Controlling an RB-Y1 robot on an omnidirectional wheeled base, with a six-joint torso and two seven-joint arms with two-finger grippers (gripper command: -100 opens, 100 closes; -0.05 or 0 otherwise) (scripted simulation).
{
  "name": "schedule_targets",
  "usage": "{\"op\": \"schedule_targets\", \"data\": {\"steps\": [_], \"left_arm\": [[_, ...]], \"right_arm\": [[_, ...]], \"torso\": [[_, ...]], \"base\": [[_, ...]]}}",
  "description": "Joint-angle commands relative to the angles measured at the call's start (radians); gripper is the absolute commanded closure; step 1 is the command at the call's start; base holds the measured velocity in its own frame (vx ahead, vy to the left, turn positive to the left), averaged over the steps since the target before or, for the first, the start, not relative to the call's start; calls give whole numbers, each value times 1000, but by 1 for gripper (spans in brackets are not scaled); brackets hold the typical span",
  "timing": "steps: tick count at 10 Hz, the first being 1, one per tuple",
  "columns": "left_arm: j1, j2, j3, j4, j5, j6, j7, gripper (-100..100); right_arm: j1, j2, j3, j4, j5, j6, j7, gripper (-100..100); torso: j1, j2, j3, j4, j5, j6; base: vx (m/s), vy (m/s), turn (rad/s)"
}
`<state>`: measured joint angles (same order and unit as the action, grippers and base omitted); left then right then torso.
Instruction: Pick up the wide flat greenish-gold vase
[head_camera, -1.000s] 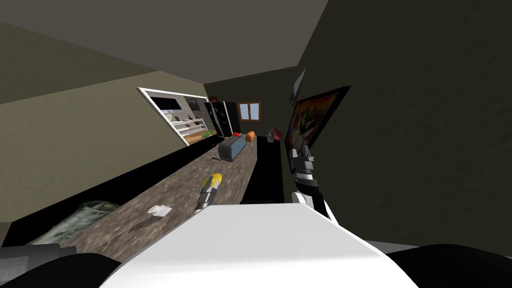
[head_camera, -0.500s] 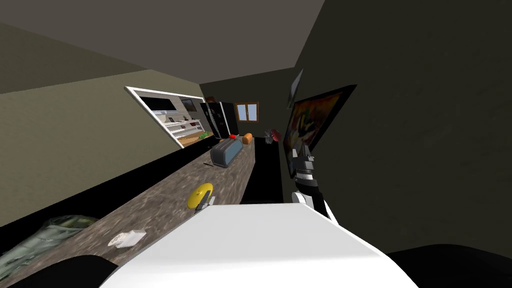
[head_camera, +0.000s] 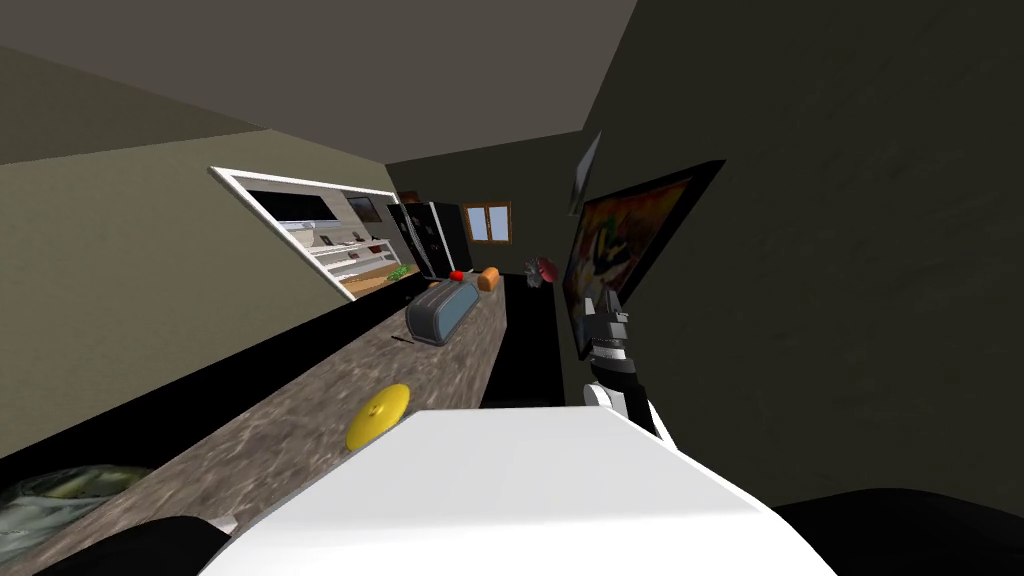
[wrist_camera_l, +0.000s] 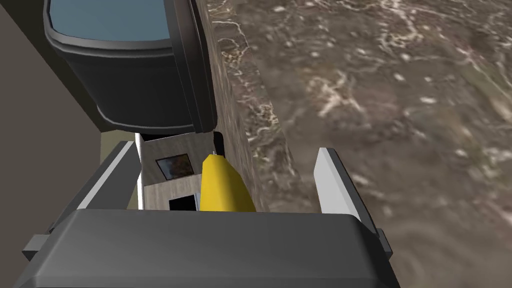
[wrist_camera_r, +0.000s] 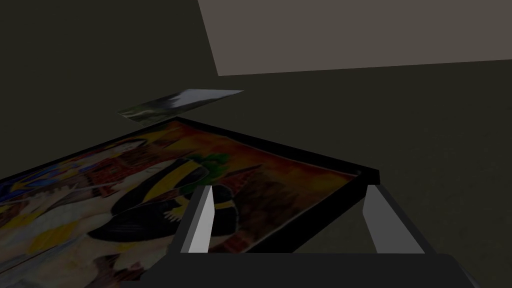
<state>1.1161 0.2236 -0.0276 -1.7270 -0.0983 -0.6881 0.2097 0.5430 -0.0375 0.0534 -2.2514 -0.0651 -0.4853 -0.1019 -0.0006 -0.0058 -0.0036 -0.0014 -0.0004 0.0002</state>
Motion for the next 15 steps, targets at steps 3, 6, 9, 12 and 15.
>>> {"op": "schedule_targets", "data": {"steps": [3,6,9,12,15], "left_arm": [[92,28,10,113,-21,-24,27,-100],[97,28,10,125,-21,-24,27,-100],[141,43,16,180,-30,-34,41,-100],[183,57,23,236,-39,-44,54,-100],[183,57,23,236,-39,-44,54,-100]], "right_arm": [[0,0,0,0,0,0,0,0],[0,0,0,0,0,0,0,0],[0,0,0,0,0,0,0,0],[0,0,0,0,0,0,0,0],[0,0,0,0,0,0,0,0]], "torso": [[0,0,0,0,0,0],[0,2,1,0,0,0],[-1,1,1,0,0,0],[-1,2,1,1,0,1],[0,5,3,1,0,0]], "base": [[120,-17,-133],[53,0,1],[78,-12,-79],[83,-13,-72],[13,0,1]]}}
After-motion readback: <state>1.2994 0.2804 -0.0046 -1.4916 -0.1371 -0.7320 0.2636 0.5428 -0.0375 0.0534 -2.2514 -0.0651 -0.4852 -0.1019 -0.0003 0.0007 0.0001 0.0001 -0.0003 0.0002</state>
